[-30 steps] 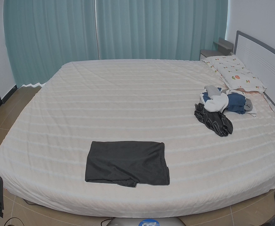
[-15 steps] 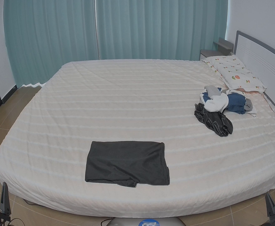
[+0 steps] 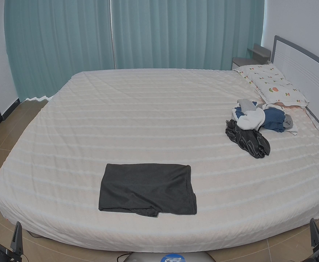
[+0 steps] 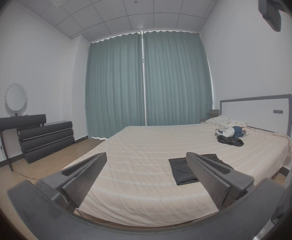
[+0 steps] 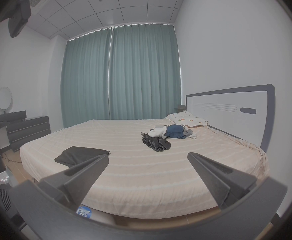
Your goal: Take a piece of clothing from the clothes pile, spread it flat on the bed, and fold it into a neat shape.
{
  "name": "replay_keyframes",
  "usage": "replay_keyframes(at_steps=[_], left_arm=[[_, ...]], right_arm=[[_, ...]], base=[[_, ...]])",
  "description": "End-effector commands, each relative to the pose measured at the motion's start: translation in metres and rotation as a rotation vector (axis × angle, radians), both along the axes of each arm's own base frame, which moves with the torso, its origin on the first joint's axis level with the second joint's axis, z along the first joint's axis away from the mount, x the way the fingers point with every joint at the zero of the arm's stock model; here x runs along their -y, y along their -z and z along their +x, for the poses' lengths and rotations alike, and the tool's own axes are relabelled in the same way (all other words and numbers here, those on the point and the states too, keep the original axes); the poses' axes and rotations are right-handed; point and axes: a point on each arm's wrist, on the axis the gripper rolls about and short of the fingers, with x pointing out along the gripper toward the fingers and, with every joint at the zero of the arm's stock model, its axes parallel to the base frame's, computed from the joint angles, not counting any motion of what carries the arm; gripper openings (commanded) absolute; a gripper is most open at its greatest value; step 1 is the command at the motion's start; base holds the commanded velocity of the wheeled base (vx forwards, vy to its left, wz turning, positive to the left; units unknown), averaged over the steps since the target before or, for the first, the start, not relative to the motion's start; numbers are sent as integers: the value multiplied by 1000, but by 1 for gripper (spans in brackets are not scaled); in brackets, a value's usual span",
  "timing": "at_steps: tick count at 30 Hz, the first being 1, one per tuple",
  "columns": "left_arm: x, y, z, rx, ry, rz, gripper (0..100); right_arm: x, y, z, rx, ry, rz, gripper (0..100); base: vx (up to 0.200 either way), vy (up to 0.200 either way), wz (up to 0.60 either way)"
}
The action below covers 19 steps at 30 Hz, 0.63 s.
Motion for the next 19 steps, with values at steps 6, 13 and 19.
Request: replay_keyframes(at_steps=[6, 13, 19], left_arm=[[-1, 5, 1, -8, -61, -42, 100], [2, 11, 1, -71, 78, -39, 100], [2, 11, 1, -63, 79, -13, 100]], right_arm=[[0, 3, 0, 3, -2, -3, 100], [0, 3, 0, 4, -3, -2, 100], [0, 3, 0, 4, -3, 3, 100]], base=[[0, 0, 0], [0, 0, 0], [0, 0, 0]])
